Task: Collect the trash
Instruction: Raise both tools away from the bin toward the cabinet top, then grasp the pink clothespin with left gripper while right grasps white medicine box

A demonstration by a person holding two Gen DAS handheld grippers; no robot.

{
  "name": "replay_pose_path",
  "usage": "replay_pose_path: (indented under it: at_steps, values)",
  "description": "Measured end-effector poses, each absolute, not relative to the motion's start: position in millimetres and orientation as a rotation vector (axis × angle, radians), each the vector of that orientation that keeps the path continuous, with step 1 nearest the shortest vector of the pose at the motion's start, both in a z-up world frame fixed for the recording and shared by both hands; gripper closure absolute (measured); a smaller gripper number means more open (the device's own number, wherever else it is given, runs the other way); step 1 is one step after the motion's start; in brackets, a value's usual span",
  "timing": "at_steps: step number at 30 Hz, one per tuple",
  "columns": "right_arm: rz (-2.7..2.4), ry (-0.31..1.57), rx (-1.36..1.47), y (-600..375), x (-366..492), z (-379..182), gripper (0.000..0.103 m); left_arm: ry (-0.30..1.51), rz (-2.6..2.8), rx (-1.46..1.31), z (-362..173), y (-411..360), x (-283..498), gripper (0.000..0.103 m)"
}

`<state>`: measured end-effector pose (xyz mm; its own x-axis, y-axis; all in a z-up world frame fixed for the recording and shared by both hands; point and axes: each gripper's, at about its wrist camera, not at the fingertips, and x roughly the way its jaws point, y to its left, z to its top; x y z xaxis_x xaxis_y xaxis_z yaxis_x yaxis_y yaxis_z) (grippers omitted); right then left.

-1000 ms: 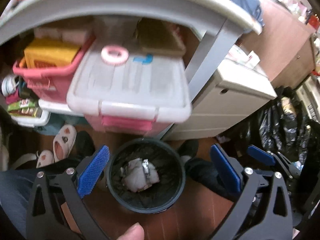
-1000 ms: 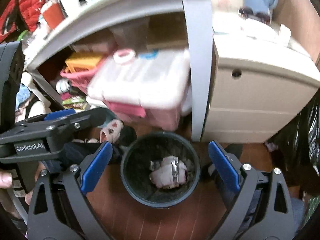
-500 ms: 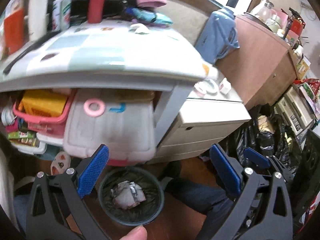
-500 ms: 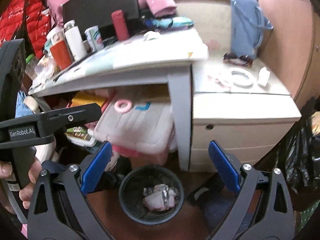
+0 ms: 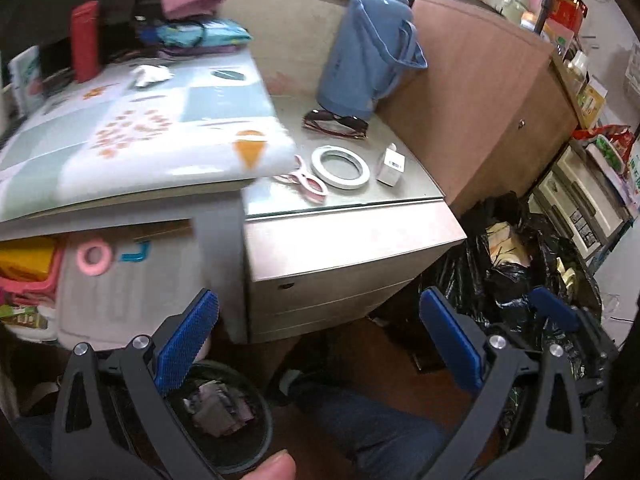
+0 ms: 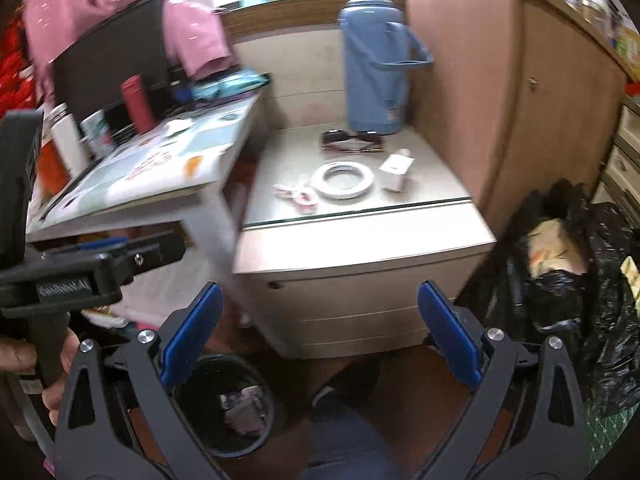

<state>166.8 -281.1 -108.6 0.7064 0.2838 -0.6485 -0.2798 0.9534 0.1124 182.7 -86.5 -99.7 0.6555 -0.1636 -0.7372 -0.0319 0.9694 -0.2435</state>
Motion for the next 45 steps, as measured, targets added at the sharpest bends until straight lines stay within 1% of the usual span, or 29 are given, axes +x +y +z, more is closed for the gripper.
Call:
replay_pose_path:
  at_steps: [6, 13, 18, 22, 24, 27, 30, 39, 45]
  values:
    - [0.309, 0.726, 0.060, -311, 217, -116, 0.006, 0.904, -0.067, -0.256, -126, -112, 234, 0.005]
    - [0.309, 0.758, 0.076, -313, 290, -137, 0.006, 0.942, -0.038, -0.250, -157, -128, 297, 0.005]
    - [0.297, 0.784, 0.082, -306, 335, -159, 0.006, 0.962, -0.012, -0.264, -178, -116, 334, 0.005]
    - [0.275, 0.797, 0.086, -300, 360, -174, 0.006, 1.025, 0.132, -0.334, -200, -103, 351, 0.005]
    - [0.260, 0.802, 0.086, -299, 372, -181, 0.006, 1.021, 0.181, -0.304, -204, -108, 354, 0.005]
    - [0.253, 0.804, 0.099, -302, 380, -187, 0.006, 1.030, 0.080, -0.332, -207, -117, 355, 0.005]
    - [0.243, 0.800, 0.099, -306, 383, -188, 0.006, 1.009, 0.054, -0.276, -204, -131, 359, 0.005]
    - [0.229, 0.790, 0.108, -313, 401, -190, 0.006, 0.998, 0.107, -0.271, -203, -113, 388, 0.005]
    - [0.218, 0.794, 0.106, -306, 422, -199, 0.006, 0.985, 0.060, -0.257, -207, -114, 408, 0.005]
